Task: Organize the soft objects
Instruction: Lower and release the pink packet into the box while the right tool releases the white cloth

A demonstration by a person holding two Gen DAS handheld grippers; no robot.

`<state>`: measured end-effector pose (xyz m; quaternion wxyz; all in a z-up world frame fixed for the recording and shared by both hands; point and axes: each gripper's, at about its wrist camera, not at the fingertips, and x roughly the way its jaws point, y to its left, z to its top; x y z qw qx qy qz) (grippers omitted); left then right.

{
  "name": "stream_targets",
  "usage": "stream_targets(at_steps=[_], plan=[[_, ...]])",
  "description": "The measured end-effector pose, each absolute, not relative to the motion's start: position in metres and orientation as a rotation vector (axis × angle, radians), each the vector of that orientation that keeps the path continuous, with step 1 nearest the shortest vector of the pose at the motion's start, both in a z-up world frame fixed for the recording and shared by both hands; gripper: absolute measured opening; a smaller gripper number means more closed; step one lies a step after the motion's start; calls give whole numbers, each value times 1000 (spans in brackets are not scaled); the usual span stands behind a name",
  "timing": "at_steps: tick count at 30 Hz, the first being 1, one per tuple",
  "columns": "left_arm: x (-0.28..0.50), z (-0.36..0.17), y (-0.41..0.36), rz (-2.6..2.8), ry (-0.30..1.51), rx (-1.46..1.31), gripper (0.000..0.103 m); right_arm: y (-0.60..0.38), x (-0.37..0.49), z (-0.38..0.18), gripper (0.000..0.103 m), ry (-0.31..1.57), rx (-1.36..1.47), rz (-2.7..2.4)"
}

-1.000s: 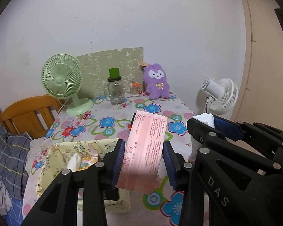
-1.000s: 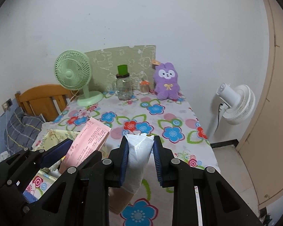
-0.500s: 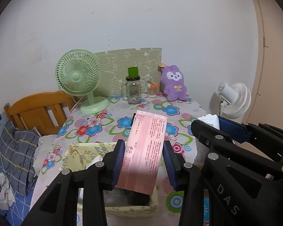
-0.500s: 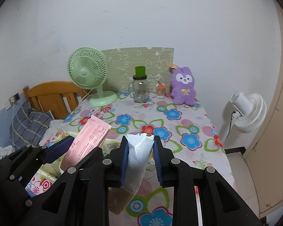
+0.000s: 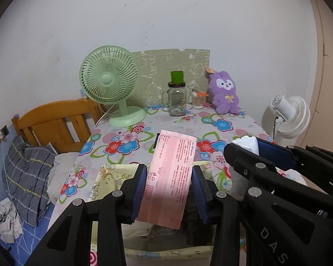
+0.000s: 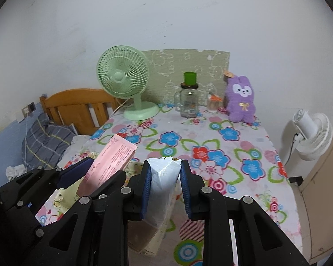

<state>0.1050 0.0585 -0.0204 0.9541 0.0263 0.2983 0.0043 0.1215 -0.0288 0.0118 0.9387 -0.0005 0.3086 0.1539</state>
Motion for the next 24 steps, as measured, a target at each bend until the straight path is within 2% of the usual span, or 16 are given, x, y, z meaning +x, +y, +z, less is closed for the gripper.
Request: stream_targets(at_steps=[24], plan=[[134,-71,117,81,737,32,42,38,153,-37,28,748,-9,438]])
